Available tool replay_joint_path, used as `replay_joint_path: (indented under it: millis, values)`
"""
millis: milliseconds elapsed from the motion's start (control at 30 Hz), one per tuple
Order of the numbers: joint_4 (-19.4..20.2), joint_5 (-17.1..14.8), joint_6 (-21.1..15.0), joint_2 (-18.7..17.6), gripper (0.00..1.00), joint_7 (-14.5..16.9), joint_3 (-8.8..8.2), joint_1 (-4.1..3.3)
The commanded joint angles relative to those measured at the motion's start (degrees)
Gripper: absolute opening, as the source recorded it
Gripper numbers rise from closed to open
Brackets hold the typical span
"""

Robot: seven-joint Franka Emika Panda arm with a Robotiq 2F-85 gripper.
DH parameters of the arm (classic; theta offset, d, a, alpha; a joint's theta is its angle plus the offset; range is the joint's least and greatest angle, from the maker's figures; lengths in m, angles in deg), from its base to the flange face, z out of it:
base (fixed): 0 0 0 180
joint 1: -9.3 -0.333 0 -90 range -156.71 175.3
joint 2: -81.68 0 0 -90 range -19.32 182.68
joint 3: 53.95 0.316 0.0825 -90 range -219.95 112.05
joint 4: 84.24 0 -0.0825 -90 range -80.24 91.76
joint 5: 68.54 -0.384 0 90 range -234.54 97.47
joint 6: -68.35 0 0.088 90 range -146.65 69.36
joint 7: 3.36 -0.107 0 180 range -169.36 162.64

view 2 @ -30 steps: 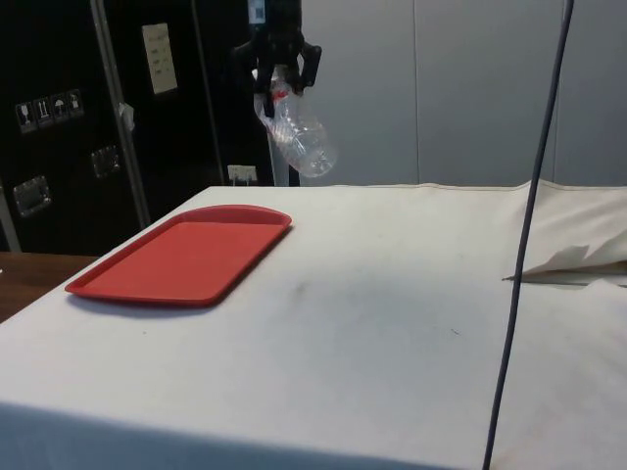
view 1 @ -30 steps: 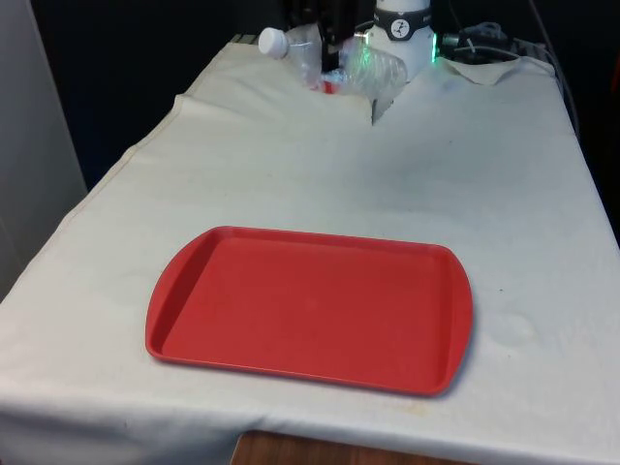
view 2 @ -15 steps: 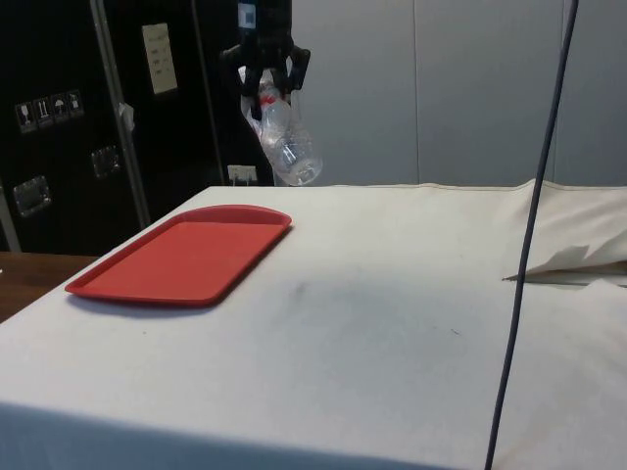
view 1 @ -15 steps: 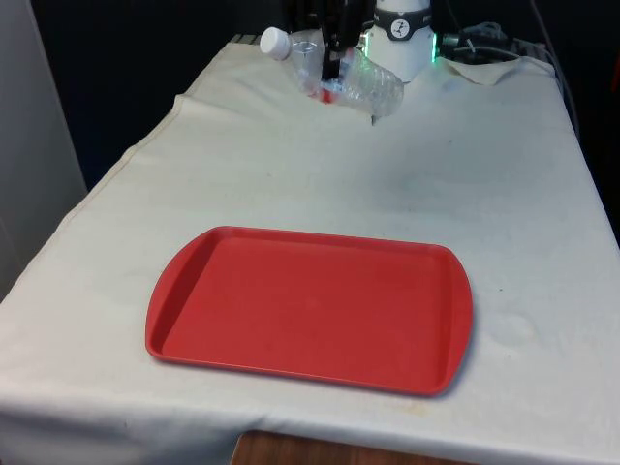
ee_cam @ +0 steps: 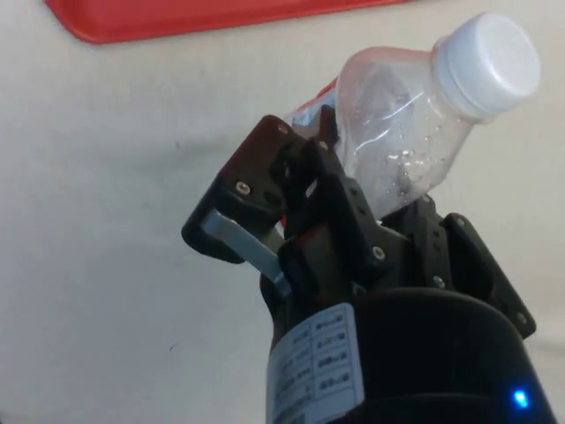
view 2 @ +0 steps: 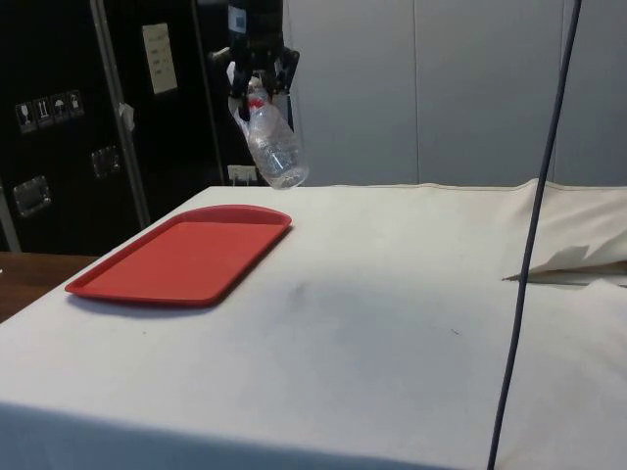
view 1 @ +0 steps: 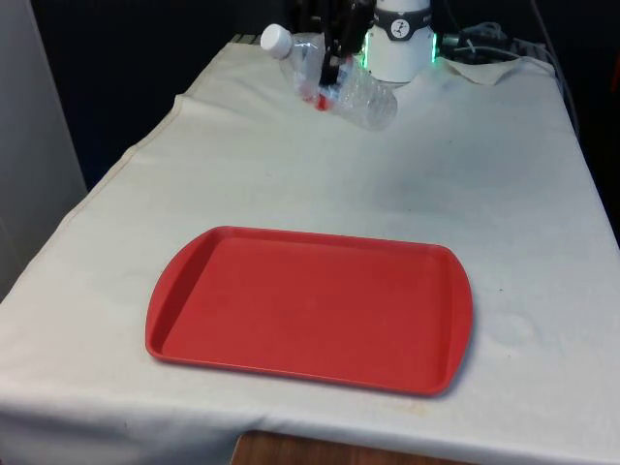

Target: Place the bottle upright on the tray.

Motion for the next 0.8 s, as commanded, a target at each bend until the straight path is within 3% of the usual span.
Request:
replay_joint_path:
  millis: [0,33,267,300,400,500,533,567,767]
  values:
    - [0.11,1.38,-1.09,-0.11,0.34,-1.2,-0.11,-0.17]
    - [0.0,0.52,-0.34,-0.06,0.34,-0.34,0.11,0.0]
    - [0.06,5.67,-3.84,-0.74,0.34,-4.3,0.46,-0.23]
    - [0.06,4.24,-2.86,-0.57,0.34,-3.04,0.69,0.0]
    - [-0.06,8.25,-5.21,-1.15,0.34,-6.19,0.74,-0.23]
    - [-0.11,10.08,-6.07,-1.43,0.34,-7.62,0.92,-0.23]
    - [0.06,8.77,-5.27,-1.15,0.34,-6.42,1.26,0.0]
    - [-0.29,11.46,-6.59,-1.66,0.34,-8.65,1.09,-0.29]
    - [-0.57,15.36,-8.08,-2.29,0.34,-11.63,1.43,-0.29]
